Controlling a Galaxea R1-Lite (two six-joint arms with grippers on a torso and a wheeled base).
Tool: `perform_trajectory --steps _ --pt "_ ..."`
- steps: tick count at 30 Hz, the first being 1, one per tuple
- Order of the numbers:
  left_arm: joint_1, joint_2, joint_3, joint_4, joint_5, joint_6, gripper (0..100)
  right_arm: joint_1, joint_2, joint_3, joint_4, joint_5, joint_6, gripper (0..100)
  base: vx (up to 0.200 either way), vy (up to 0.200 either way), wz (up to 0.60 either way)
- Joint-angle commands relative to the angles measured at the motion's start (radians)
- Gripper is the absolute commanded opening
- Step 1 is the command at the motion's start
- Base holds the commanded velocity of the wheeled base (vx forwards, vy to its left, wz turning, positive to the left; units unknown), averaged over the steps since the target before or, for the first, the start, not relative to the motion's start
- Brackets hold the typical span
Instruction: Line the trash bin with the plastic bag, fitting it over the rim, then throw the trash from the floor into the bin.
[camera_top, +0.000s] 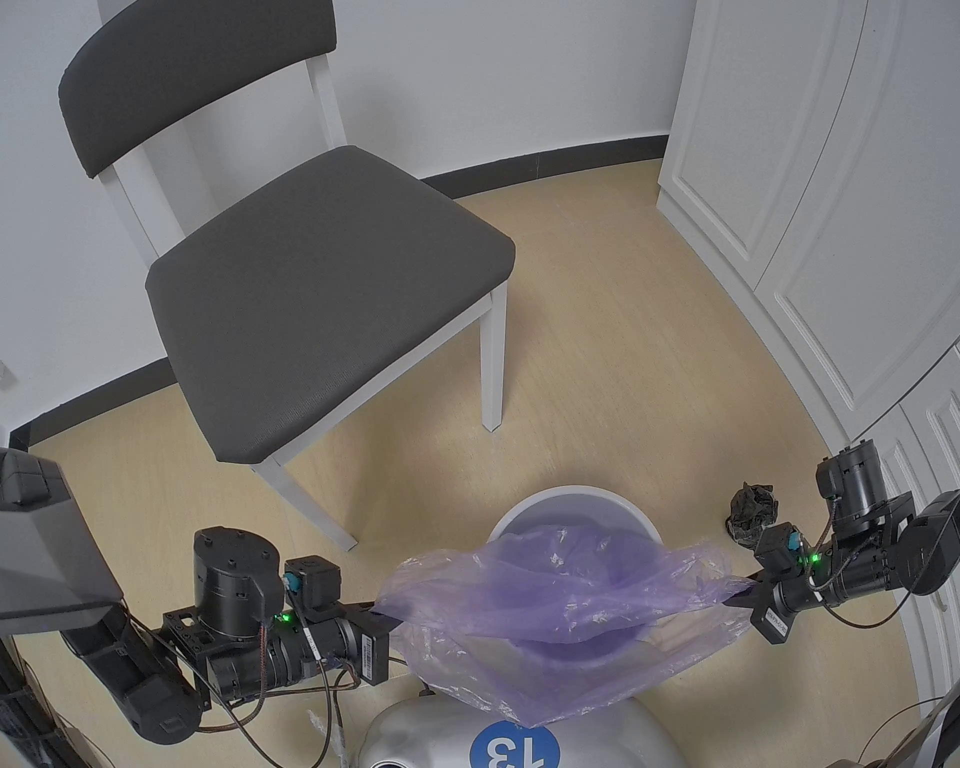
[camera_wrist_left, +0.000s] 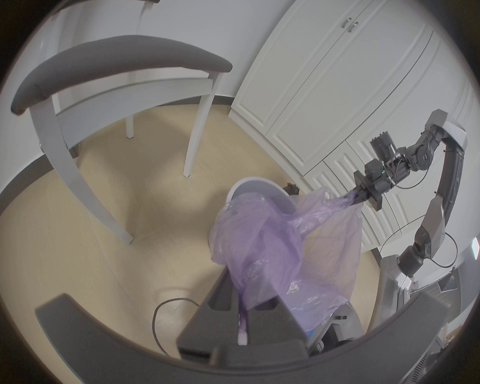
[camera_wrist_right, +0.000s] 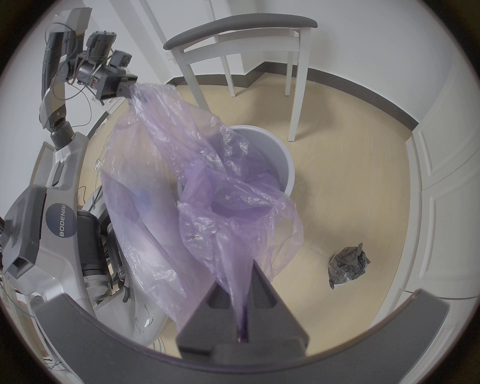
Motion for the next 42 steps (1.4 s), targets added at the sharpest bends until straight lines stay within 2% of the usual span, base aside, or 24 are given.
perform_trajectory --steps 1,8,15,17,19,23,24,28,32,36,39,42 --pt "0.006 0.050 -0.022 -0.018 -0.003 -0.001 0 0.000 0.025 -0.006 0.000 -0.003 -0.001 0 0.000 0.000 0.00" --pt "0.006 0.156 -0.025 -0.098 0.001 -0.001 0 -0.003 0.101 -0.029 -0.003 -0.009 0.000 0 0.000 0.000 0.00" --pt "0.020 0.244 -0.034 -0.187 0.011 0.001 0 -0.003 0.212 -0.080 -0.011 -0.023 0.043 0 0.000 0.000 0.00" --pt "0.023 0.262 -0.040 -0.207 0.013 -0.001 0 -0.003 0.227 -0.097 -0.012 -0.021 0.065 0 0.000 0.000 0.00" --pt "0.031 0.285 -0.059 -0.262 0.027 -0.002 0 -0.002 0.230 -0.123 -0.026 -0.020 0.124 0 0.000 0.000 0.00" --pt "0.037 0.320 -0.069 -0.372 0.054 -0.004 0 0.004 0.236 -0.127 -0.090 -0.012 0.215 0 0.000 0.000 0.00" --pt "0.035 0.336 -0.077 -0.412 0.060 -0.004 0 0.007 0.239 -0.117 -0.156 -0.010 0.244 0 0.000 0.000 0.00" --pt "0.026 0.316 -0.091 -0.412 0.076 -0.016 0 0.006 0.236 -0.046 -0.330 0.008 0.252 0 0.000 0.000 0.00" --pt "0.025 0.320 -0.079 -0.412 0.073 -0.013 0 0.006 0.249 0.018 -0.426 0.013 0.218 0 0.000 0.000 0.00" --pt "0.020 0.330 -0.005 -0.412 0.053 0.001 0 -0.022 0.268 0.064 -0.428 0.013 0.060 0 0.000 0.000 0.00" --pt "0.022 0.320 0.043 -0.412 -0.019 0.052 0 -0.062 0.268 0.091 -0.426 0.016 -0.055 0 0.000 0.000 0.00" --pt "0.034 0.327 0.055 -0.412 -0.061 0.098 0 -0.082 0.281 0.091 -0.429 0.017 -0.106 0 0.000 0.000 0.00"
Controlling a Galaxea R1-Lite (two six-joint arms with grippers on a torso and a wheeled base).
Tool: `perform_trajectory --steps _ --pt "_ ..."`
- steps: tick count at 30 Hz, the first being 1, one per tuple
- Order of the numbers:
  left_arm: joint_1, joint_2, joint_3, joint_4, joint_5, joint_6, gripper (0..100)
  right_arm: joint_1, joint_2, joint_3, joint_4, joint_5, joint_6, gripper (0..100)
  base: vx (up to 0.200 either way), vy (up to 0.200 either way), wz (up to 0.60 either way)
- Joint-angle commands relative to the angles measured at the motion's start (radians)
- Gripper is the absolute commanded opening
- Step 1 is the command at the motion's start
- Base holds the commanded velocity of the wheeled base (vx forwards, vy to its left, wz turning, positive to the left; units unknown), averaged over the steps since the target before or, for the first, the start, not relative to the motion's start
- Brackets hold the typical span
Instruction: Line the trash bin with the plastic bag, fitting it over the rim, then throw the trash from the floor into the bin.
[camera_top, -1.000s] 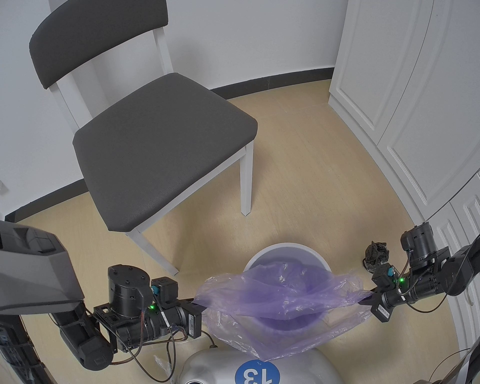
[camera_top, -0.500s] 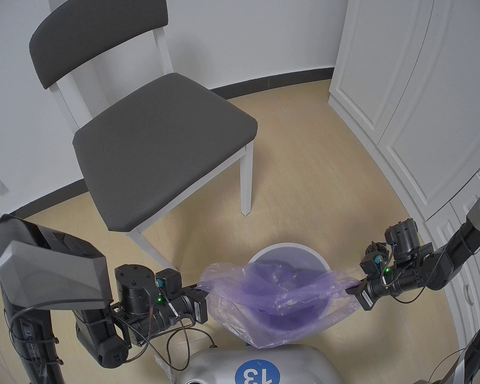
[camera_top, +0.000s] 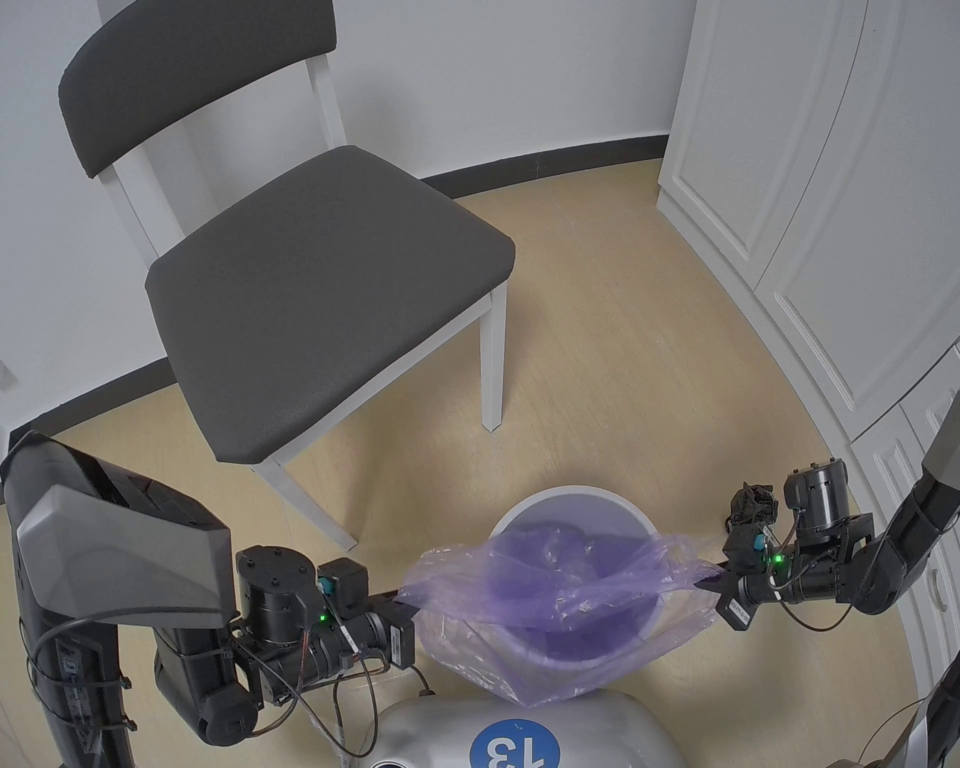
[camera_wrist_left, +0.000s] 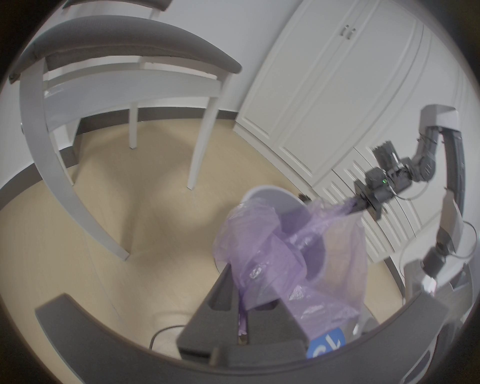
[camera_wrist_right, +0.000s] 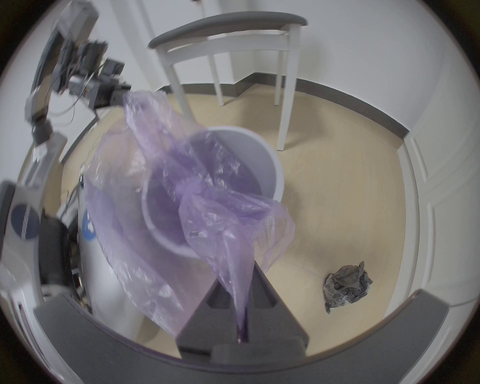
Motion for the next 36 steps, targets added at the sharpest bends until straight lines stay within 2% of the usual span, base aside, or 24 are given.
perform_trajectory --steps 1,5,8,10,11,12,13,17,21,22,24,28,32,36 --pt "0.011 0.004 0.053 -0.018 -0.044 0.042 0 -0.045 0.023 0.031 -0.003 0.003 -0.048 0 0.000 0.000 0.00" --pt "0.025 0.030 0.004 -0.018 -0.046 0.052 0 -0.048 0.129 0.007 -0.095 0.008 -0.051 0 0.000 0.000 0.00" --pt "0.025 0.026 0.008 -0.018 -0.038 0.063 0 -0.046 0.180 0.028 -0.236 0.062 -0.045 0 0.000 0.000 0.00" --pt "0.019 0.029 0.015 -0.018 -0.004 0.100 0 -0.046 0.204 0.056 -0.337 0.106 -0.045 0 0.000 0.000 0.00" --pt "0.019 0.029 0.015 -0.018 -0.004 0.100 0 -0.046 0.204 0.056 -0.337 0.106 -0.045 0 0.000 0.000 0.00" --pt "0.016 0.035 0.022 -0.018 0.025 0.186 0 -0.039 0.227 0.085 -0.438 0.126 -0.045 0 0.000 0.000 0.00" --pt "0.014 0.038 0.030 -0.018 0.027 0.224 0 -0.034 0.238 0.100 -0.484 0.129 -0.047 0 0.000 0.000 0.00" --pt "-0.023 0.047 0.031 -0.018 0.027 0.267 0 -0.016 0.255 0.173 -0.615 0.131 -0.055 0 0.000 0.000 0.00" --pt "-0.034 0.063 -0.013 -0.018 0.034 0.273 0 -0.016 0.247 0.205 -0.627 0.131 -0.088 0 0.000 0.000 0.00" --pt "-0.040 0.086 -0.053 -0.018 0.045 0.287 0 -0.025 0.249 0.217 -0.624 0.131 -0.133 0 0.000 0.000 0.00" --pt "-0.030 0.078 -0.082 -0.018 0.036 0.335 0 -0.036 0.252 0.229 -0.624 0.128 -0.165 0 0.000 0.000 0.00" --pt "-0.027 0.086 -0.136 -0.018 0.011 0.365 0 -0.037 0.272 0.222 -0.624 0.118 -0.166 0 0.000 0.000 0.00" --pt "0.008 0.129 -0.205 -0.018 -0.012 0.378 0 -0.036 0.292 0.214 -0.624 0.114 -0.168 0 0.000 0.000 0.00" --pt "0.029 0.133 -0.232 -0.018 -0.015 0.371 0 -0.037 0.316 0.197 -0.635 0.075 -0.168 0 0.000 0.000 0.00"
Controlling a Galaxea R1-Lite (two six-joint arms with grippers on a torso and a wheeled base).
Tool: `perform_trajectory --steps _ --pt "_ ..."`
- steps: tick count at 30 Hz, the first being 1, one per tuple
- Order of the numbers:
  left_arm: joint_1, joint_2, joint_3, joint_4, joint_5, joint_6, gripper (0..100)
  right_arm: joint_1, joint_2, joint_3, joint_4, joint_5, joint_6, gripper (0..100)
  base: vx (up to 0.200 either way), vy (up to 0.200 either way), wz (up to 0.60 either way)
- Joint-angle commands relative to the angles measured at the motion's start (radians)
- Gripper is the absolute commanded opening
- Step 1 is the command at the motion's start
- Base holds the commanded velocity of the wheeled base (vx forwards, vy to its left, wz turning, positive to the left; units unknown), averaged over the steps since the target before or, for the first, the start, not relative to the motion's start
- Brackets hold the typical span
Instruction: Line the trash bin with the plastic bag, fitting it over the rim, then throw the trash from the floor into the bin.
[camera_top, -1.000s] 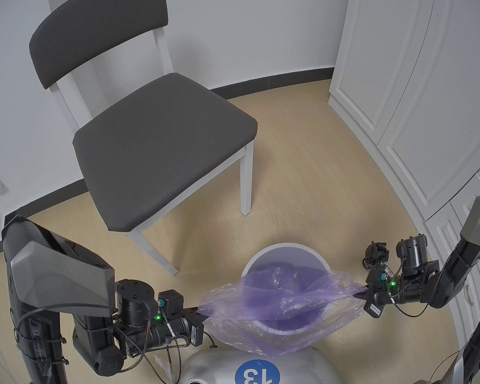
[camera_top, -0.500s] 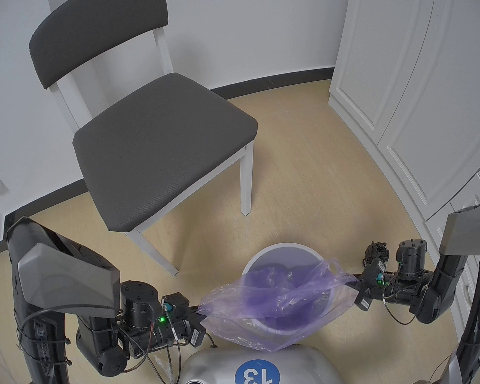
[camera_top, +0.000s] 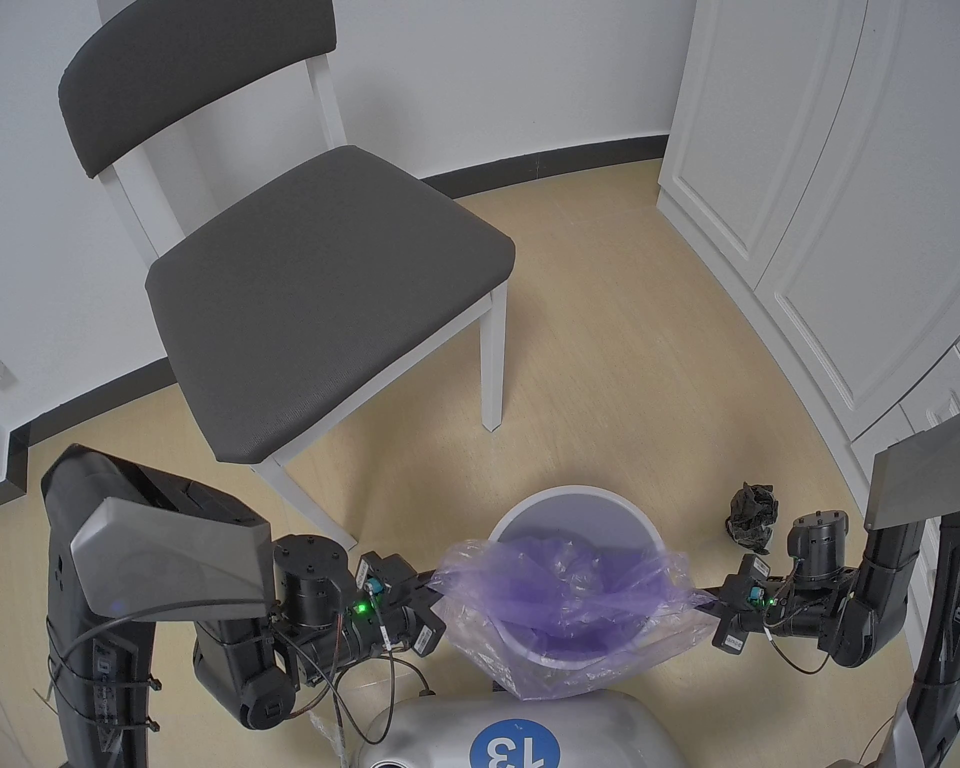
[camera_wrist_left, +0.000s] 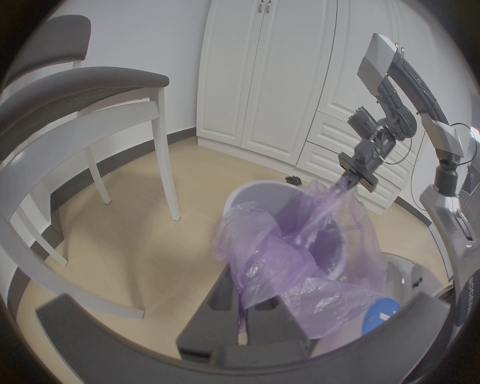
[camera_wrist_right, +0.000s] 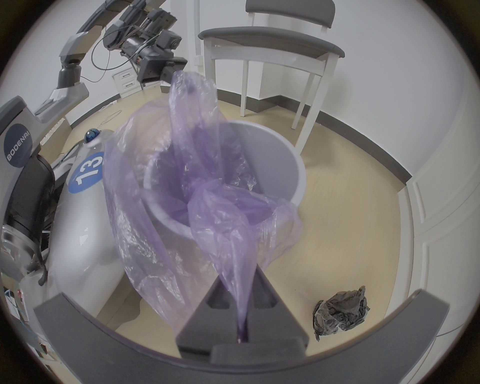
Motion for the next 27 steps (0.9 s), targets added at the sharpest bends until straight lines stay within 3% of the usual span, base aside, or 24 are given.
perform_trajectory --steps 1,5,9,17,27 --pt "0.024 0.026 -0.025 -0.018 -0.003 -0.006 0 -0.004 0.030 -0.020 -0.006 -0.024 -0.001 0 0.000 0.000 0.00" --pt "0.059 0.029 -0.029 -0.018 0.000 -0.010 0 -0.053 0.016 -0.034 -0.032 -0.022 -0.002 0 0.000 0.000 0.00" --pt "0.076 0.020 0.015 -0.018 -0.026 -0.012 0 -0.049 0.028 -0.011 -0.029 -0.022 -0.008 0 0.000 0.000 0.00" --pt "0.016 -0.031 0.132 -0.018 -0.057 -0.029 0 0.049 0.070 0.064 -0.035 -0.026 -0.025 0 0.000 0.000 0.00" --pt "-0.017 -0.065 0.103 -0.018 -0.052 -0.139 0 0.016 0.102 0.026 -0.037 -0.029 -0.024 0 0.000 0.000 0.00"
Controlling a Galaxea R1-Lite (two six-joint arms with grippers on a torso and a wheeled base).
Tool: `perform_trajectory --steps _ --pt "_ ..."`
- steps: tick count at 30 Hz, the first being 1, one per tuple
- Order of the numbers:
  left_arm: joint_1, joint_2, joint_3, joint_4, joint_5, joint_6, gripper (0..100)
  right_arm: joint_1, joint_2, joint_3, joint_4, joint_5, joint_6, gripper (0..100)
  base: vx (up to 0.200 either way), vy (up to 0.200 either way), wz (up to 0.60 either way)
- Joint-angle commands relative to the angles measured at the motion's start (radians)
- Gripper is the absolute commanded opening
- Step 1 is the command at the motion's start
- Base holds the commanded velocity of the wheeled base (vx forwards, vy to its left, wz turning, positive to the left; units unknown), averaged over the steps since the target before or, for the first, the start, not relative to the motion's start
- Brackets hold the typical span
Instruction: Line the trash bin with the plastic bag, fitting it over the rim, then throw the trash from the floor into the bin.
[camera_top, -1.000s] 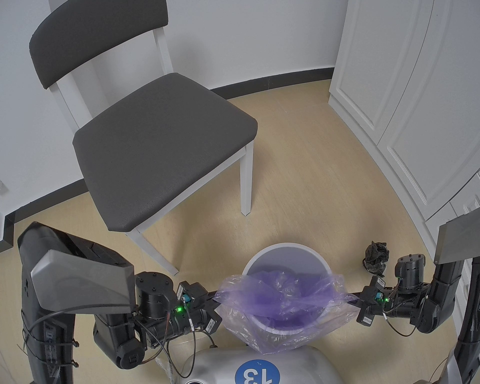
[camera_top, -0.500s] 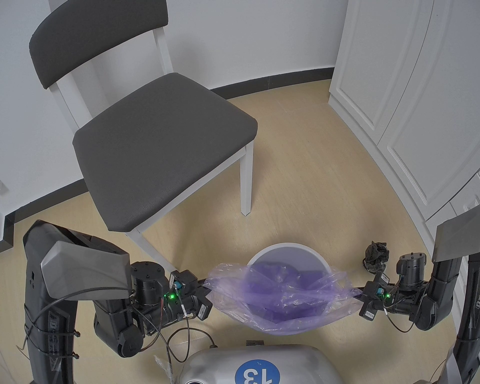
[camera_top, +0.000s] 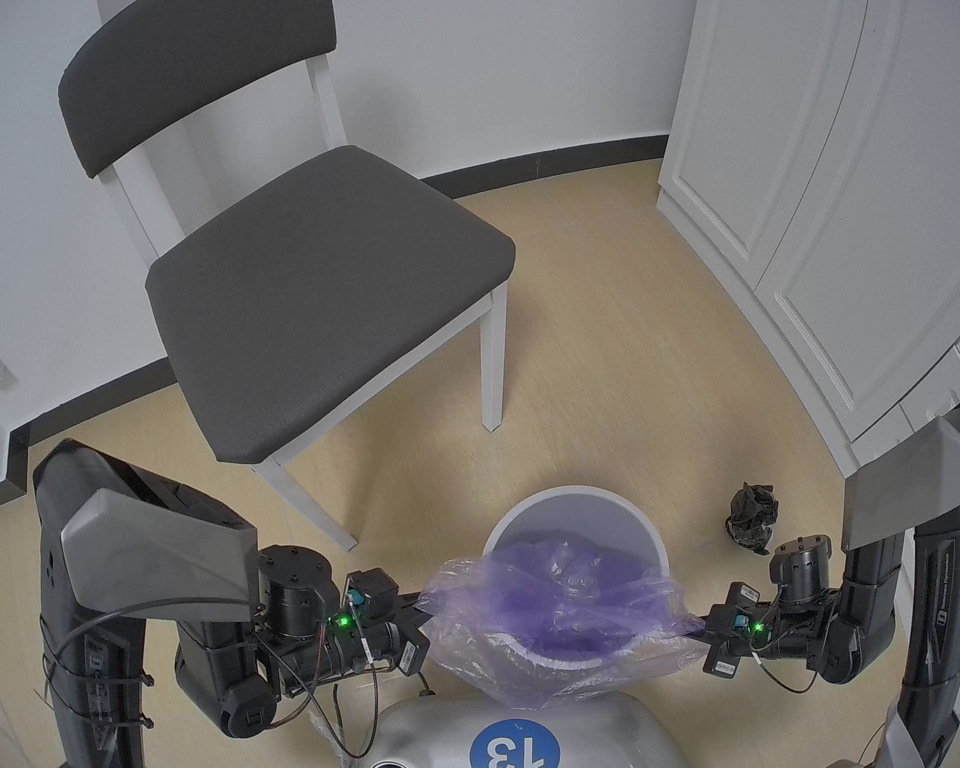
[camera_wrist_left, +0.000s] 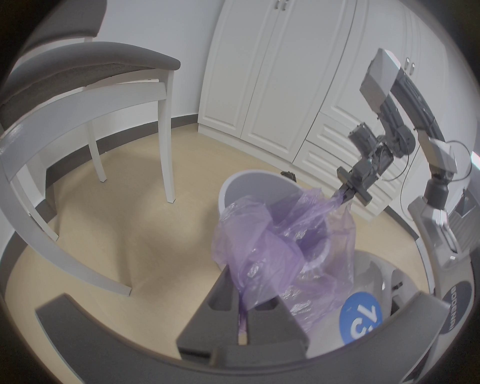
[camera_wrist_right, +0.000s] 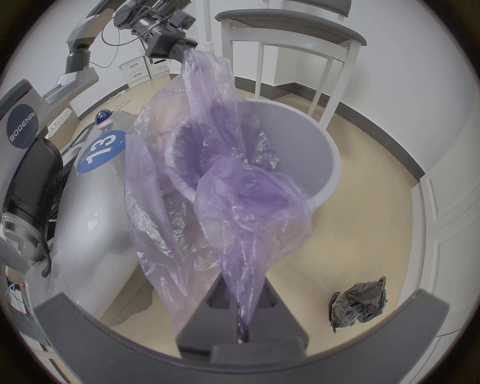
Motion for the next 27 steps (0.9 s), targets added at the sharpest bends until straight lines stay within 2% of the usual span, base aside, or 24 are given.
perform_trajectory --steps 1,12,13,18,19,20,22,25,27 --pt "-0.023 -0.037 -0.004 -0.018 0.001 -0.028 0 -0.022 0.014 -0.017 0.000 0.001 -0.002 0 0.000 0.000 0.00" --pt "-0.036 -0.043 0.013 -0.018 0.003 -0.033 0 -0.045 0.017 -0.022 0.000 0.001 0.000 0 0.000 0.000 0.00" --pt "-0.036 -0.040 0.012 -0.018 0.001 -0.031 0 -0.045 0.017 -0.025 -0.001 0.001 0.000 100 0.000 0.000 0.00" --pt "-0.036 -0.025 0.009 -0.018 0.003 -0.033 0 -0.065 0.006 -0.023 -0.057 0.007 0.000 100 0.000 0.000 0.00" --pt "-0.034 -0.013 0.006 -0.018 0.003 -0.037 0 -0.087 -0.004 -0.008 -0.110 0.007 -0.011 100 0.000 0.000 0.00" --pt "-0.034 -0.006 0.004 -0.018 0.003 -0.044 100 -0.093 -0.010 0.004 -0.138 0.007 -0.018 100 0.000 0.000 0.00" --pt "-0.036 -0.005 0.009 -0.018 0.003 -0.062 100 -0.102 -0.035 0.029 -0.201 0.008 -0.021 100 0.000 0.000 0.00" --pt "-0.036 -0.013 0.010 -0.018 0.003 -0.067 100 -0.104 -0.104 0.029 -0.208 0.008 -0.006 100 0.000 0.000 0.00" --pt "-0.028 -0.028 0.021 -0.018 0.004 -0.065 100 -0.104 -0.158 0.021 -0.205 0.011 0.052 100 0.000 0.000 0.00"
